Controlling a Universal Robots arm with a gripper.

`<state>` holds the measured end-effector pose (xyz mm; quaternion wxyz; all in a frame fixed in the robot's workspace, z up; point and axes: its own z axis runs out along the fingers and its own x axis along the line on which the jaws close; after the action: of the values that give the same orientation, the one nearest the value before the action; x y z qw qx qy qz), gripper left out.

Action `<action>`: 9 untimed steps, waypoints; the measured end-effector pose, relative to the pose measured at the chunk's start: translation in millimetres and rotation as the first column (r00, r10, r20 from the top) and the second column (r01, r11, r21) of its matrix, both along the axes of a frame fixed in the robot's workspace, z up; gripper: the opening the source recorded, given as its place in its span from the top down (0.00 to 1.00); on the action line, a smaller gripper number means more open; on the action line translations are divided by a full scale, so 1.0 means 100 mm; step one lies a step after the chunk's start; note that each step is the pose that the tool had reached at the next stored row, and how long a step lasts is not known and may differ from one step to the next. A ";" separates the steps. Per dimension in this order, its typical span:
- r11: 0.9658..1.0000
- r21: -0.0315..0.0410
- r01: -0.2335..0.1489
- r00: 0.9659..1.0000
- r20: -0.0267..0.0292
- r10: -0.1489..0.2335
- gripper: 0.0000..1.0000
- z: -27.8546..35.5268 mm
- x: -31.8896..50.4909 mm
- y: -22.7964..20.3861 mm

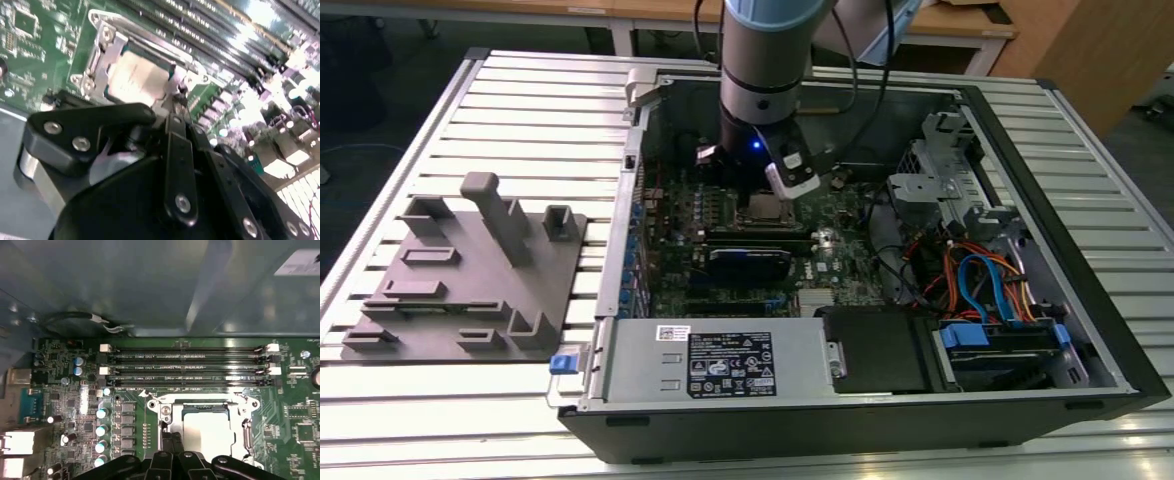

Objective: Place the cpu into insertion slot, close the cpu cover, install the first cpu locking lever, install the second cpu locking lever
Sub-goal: 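Close the cpu cover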

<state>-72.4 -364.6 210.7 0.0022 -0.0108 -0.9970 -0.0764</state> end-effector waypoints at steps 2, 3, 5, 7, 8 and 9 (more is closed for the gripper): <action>1.000 0.000 0.000 1.000 0.000 0.000 0.90 0.005 0.000 0.001; 1.000 0.000 0.000 1.000 0.000 0.000 0.90 0.004 0.000 0.001; 1.000 0.004 0.000 1.000 0.000 0.000 0.90 -0.013 -0.001 0.001; 1.000 0.007 0.000 1.000 0.000 0.000 0.90 -0.046 -0.001 0.001; 1.000 0.009 0.000 1.000 0.000 0.000 0.90 -0.061 0.000 0.001; 1.000 0.010 0.000 1.000 0.000 0.000 0.90 -0.072 -0.001 0.001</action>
<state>-72.5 -364.5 203.5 0.0022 -0.0108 -0.9966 -0.0812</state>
